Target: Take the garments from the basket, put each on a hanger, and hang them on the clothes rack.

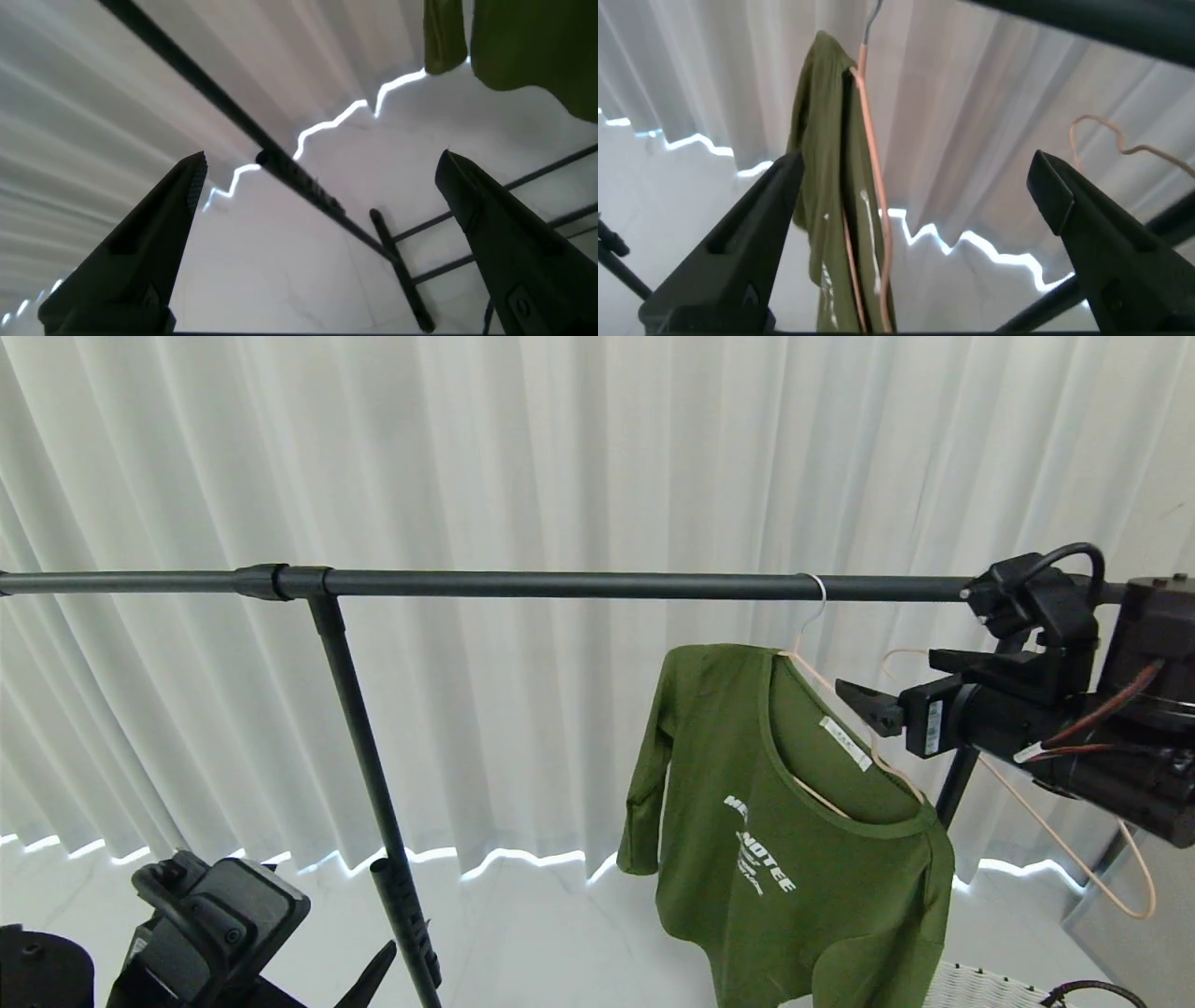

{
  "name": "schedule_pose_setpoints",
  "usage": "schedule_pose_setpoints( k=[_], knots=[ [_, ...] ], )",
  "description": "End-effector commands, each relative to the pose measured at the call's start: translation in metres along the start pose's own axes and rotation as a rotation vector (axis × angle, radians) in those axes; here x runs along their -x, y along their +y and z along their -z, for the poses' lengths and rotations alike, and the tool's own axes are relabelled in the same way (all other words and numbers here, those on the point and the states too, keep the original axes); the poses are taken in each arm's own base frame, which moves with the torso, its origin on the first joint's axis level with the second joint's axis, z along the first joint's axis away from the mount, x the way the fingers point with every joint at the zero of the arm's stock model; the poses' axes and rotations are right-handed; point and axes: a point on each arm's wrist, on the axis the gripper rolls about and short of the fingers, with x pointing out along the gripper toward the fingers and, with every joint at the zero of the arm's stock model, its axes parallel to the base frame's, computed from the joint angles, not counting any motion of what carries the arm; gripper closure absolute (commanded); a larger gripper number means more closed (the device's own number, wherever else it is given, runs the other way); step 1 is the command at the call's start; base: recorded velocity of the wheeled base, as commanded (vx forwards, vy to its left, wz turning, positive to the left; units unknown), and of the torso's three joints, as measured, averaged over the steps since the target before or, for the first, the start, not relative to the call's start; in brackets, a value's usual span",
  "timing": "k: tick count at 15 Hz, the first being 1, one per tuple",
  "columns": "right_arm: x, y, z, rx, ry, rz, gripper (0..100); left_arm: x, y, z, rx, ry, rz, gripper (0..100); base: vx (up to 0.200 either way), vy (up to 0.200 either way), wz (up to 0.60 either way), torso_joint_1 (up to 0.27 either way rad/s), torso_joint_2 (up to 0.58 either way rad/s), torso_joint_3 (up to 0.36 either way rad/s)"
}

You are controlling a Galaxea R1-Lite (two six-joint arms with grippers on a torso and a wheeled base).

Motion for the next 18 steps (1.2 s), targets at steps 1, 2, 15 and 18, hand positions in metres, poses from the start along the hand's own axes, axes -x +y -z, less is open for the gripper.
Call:
schedule_pose_setpoints(
  k=[1, 2, 15, 18],
  knots=[
    [0.025, -0.010, -0.004, 0.001, -0.037, 0.013, 0, 0.000, 0.005, 0.005, 0.019, 0.021, -0.038, 0, 0.000, 0.000, 0.00, 0.000, 0.00, 0.000],
    [0.029, -0.012, 0.001, 0.011, -0.026, 0.020, 0, 0.000, 0.008, 0.006, 0.033, 0.026, -0.062, 0, -0.200, 0.000, 0.00, 0.007, 0.00, 0.007],
    [0.079, -0.064, 0.077, 0.262, 0.251, 0.278, 0, 0.015, 0.042, 0.030, 0.198, 0.081, -0.315, 0, -0.185, 0.000, 0.00, 0.000, 0.00, 0.003],
    [0.091, -0.068, 0.088, 0.275, 0.292, 0.319, 0, 0.015, 0.042, 0.024, 0.201, 0.024, -0.237, 0, 0.000, 0.000, 0.00, 0.000, 0.00, 0.000]
  ],
)
